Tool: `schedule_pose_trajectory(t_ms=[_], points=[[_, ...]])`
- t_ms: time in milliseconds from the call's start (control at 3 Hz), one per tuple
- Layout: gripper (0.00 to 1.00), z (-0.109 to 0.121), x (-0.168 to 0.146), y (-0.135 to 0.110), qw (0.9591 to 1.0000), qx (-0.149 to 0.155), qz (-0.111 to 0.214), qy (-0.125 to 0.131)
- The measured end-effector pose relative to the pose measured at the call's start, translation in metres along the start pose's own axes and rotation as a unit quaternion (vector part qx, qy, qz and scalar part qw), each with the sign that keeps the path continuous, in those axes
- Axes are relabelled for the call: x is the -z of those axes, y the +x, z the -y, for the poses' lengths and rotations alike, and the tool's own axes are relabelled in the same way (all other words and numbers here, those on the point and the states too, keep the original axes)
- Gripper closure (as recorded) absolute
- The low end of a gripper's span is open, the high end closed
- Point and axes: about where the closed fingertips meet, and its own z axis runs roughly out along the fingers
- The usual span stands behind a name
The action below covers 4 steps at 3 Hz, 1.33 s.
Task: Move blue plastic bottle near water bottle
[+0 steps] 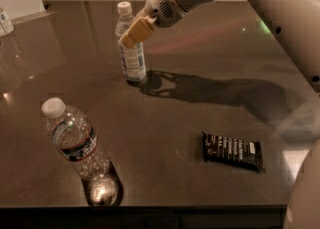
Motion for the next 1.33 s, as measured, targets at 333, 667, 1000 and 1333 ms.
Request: schedule_pose_trajectory(t_ms=[333, 667, 1000, 1333], points=[[1.00, -0.024, 0.019, 0.005, 0.9996, 0.009, 0.003, -0.027], [1.00, -0.060, 0.041, 0.017, 0.9983, 0.023, 0.003, -0.054], [1.00, -0.097, 0.060, 0.032, 0.9967, 0.030, 0.008, -0.075], [1.00, -0.131, 0.074, 0.041, 0.9950, 0.045, 0.018, -0.087]])
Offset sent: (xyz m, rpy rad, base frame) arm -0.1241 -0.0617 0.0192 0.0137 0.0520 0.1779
